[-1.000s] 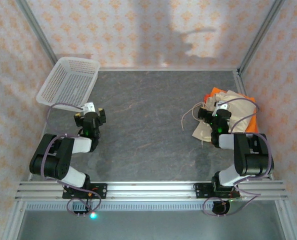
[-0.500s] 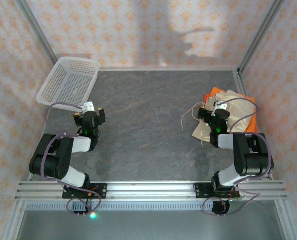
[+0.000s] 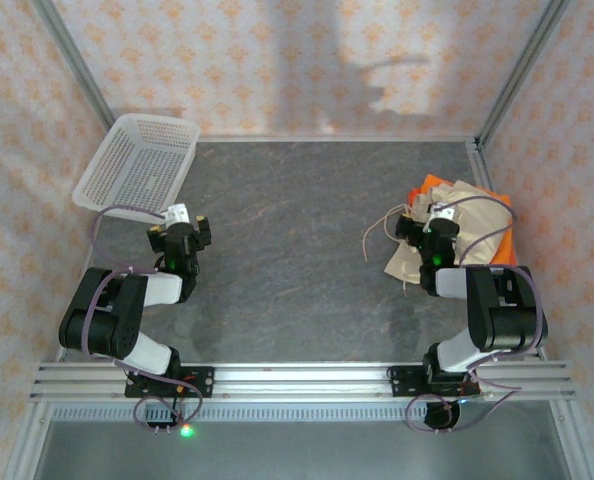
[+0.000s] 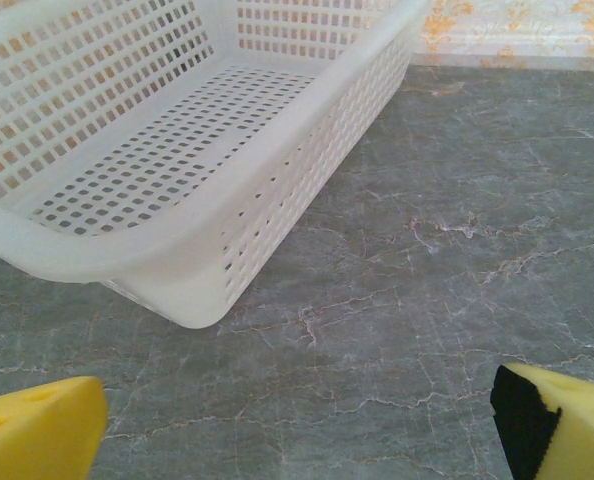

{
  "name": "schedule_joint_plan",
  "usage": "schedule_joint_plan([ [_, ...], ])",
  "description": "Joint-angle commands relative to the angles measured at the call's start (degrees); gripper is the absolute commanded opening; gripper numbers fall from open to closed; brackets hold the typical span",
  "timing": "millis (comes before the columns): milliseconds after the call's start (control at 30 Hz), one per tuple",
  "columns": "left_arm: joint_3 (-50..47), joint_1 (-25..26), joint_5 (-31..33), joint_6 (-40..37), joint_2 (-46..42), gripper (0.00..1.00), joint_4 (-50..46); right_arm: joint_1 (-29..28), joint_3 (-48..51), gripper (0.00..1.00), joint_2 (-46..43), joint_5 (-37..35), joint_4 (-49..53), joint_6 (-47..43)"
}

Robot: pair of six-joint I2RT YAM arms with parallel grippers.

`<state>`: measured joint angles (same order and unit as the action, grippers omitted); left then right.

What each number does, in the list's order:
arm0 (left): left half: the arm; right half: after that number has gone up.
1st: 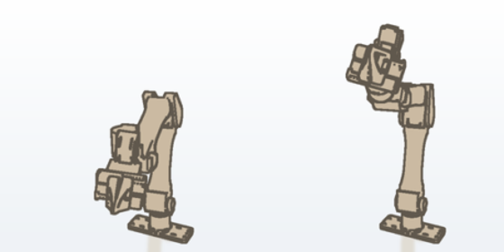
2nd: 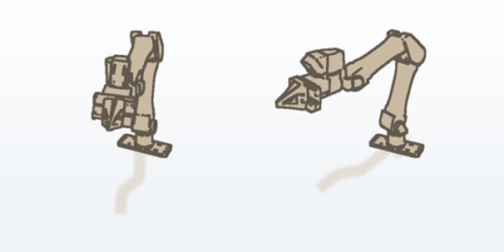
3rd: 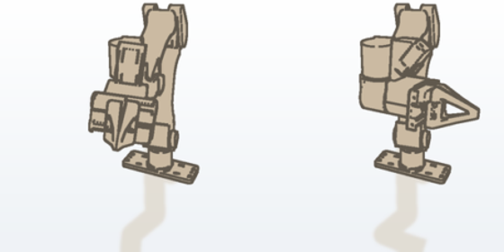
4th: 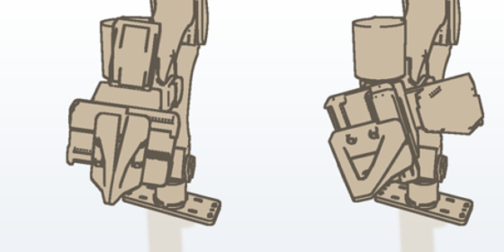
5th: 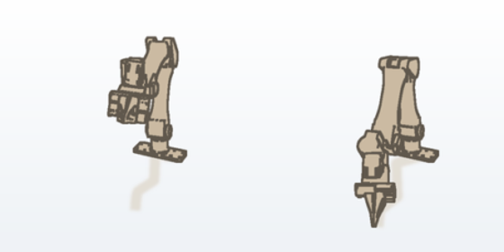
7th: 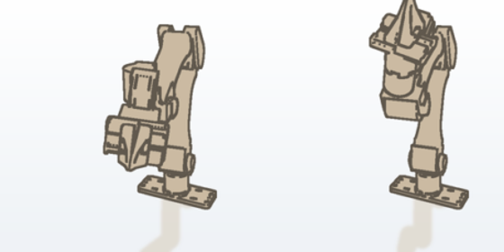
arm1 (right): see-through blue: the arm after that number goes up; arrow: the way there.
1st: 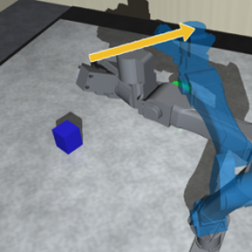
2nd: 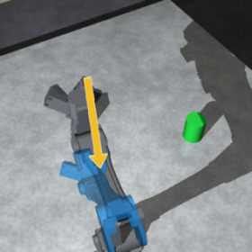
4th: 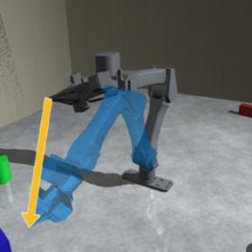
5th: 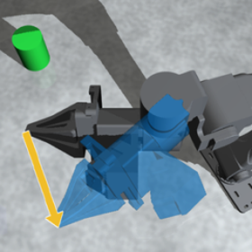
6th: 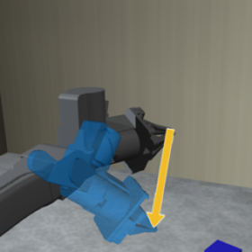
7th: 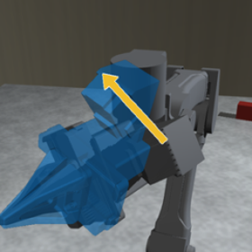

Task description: Fold and stack the shorts

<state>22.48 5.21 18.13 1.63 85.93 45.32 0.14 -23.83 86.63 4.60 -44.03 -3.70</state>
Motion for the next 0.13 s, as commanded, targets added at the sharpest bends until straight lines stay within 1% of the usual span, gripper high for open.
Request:
schedule_joint_plan([
  [0, 1.1, -0.4, -0.5, 0.2, -0.1, 1.0, -1.1, -0.2, -0.2, 0.99, 0.6, -1.3, -0.4, 0.5],
  [100, 0.9, -0.3, -0.5, 0.1, -0.2, 1.0, -0.8, -0.2, -0.2, 0.99, 0.6, -1.3, -0.4, 0.5],
])
